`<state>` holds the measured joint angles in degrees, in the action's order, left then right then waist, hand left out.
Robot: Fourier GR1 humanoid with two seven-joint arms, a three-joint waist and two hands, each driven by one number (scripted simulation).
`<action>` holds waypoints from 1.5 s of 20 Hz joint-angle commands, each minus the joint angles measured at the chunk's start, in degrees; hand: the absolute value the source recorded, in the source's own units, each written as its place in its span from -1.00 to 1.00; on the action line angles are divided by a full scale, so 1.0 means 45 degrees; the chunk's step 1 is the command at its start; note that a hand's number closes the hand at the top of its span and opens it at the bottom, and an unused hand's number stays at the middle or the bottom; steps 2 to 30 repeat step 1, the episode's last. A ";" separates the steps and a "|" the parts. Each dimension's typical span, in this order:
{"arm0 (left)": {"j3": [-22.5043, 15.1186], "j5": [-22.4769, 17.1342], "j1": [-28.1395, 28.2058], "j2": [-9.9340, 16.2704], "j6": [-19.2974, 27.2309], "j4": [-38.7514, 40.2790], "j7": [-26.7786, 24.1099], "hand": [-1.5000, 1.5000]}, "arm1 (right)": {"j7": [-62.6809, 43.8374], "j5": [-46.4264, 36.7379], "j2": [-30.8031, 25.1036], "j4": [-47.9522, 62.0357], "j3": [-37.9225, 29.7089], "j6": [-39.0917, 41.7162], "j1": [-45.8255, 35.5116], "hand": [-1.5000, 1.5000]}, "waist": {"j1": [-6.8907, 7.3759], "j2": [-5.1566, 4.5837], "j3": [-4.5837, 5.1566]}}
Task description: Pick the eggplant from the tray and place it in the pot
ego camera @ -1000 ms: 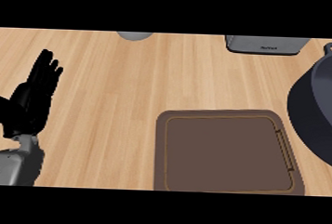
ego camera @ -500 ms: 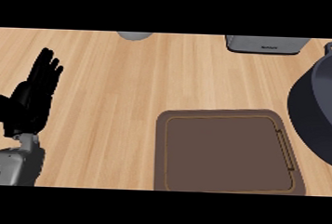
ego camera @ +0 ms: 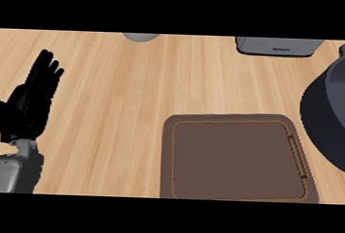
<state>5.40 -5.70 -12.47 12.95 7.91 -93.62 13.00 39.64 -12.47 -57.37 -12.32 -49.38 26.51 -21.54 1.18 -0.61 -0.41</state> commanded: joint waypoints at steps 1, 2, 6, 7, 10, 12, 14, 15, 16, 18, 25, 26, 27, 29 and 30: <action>0.0062 -0.0045 0.0058 -0.0023 -0.0142 0.0220 -0.0261 0.00 | 0.0736 0.0139 -0.0061 0.0186 -0.0012 0.0915 0.0041 -1.00 | 0.0042 -0.0016 -0.0008; 0.0062 -0.0045 0.0058 -0.0023 -0.0142 0.0220 -0.0261 0.00 | 0.0736 0.0139 -0.0061 0.0186 -0.0012 0.0915 0.0041 -1.00 | 0.0042 -0.0016 -0.0008; 0.0062 -0.0045 0.0058 -0.0023 -0.0142 0.0220 -0.0261 0.00 | 0.0736 0.0139 -0.0061 0.0186 -0.0012 0.0915 0.0041 -1.00 | 0.0042 -0.0016 -0.0008; 0.0062 -0.0045 0.0058 -0.0023 -0.0142 0.0220 -0.0261 0.00 | 0.0736 0.0139 -0.0061 0.0186 -0.0012 0.0915 0.0041 -1.00 | 0.0042 -0.0016 -0.0008; 0.0062 -0.0045 0.0058 -0.0023 -0.0142 0.0220 -0.0261 0.00 | 0.0736 0.0139 -0.0061 0.0186 -0.0012 0.0915 0.0041 -1.00 | 0.0042 -0.0016 -0.0008; 0.0062 -0.0045 0.0058 -0.0023 -0.0142 0.0220 -0.0261 0.00 | 0.0736 0.0139 -0.0061 0.0186 -0.0012 0.0915 0.0041 -1.00 | 0.0042 -0.0016 -0.0008; 0.0062 -0.0045 0.0058 -0.0023 -0.0142 0.0220 -0.0261 0.00 | 0.0736 0.0139 -0.0061 0.0186 -0.0012 0.0915 0.0041 -1.00 | 0.0042 -0.0016 -0.0008; 0.0062 -0.0045 0.0058 -0.0023 -0.0142 0.0220 -0.0261 0.00 | 0.0736 0.0139 -0.0061 0.0186 -0.0012 0.0915 0.0041 -1.00 | 0.0042 -0.0016 -0.0008; 0.0062 -0.0045 0.0058 -0.0023 -0.0142 0.0220 -0.0261 0.00 | 0.0736 0.0139 -0.0061 0.0186 -0.0012 0.0915 0.0041 -1.00 | 0.0042 -0.0016 -0.0008; 0.0062 -0.0045 0.0058 -0.0023 -0.0142 0.0220 -0.0261 0.00 | 0.0736 0.0139 -0.0061 0.0186 -0.0012 0.0915 0.0041 -1.00 | 0.0042 -0.0016 -0.0008; 0.0062 -0.0045 0.0058 -0.0023 -0.0142 0.0220 -0.0261 0.00 | 0.0736 0.0139 -0.0061 0.0186 -0.0012 0.0915 0.0041 -1.00 | 0.0042 -0.0016 -0.0008; 0.0062 -0.0045 0.0058 -0.0023 -0.0142 0.0220 -0.0261 0.00 | 0.0736 0.0139 -0.0061 0.0186 -0.0012 0.0915 0.0041 -1.00 | 0.0042 -0.0016 -0.0008; 0.0062 -0.0045 0.0058 -0.0023 -0.0142 0.0220 -0.0261 0.00 | 0.0736 0.0139 -0.0061 0.0186 -0.0012 0.0915 0.0041 -1.00 | 0.0042 -0.0016 -0.0008; 0.0062 -0.0045 0.0058 -0.0023 -0.0142 0.0220 -0.0261 0.00 | 0.0736 0.0139 -0.0061 0.0186 -0.0012 0.0915 0.0041 -1.00 | 0.0042 -0.0016 -0.0008; 0.0062 -0.0045 0.0058 -0.0023 -0.0142 0.0220 -0.0261 0.00 | 0.0736 0.0139 -0.0061 0.0186 -0.0012 0.0915 0.0041 -1.00 | 0.0042 -0.0016 -0.0008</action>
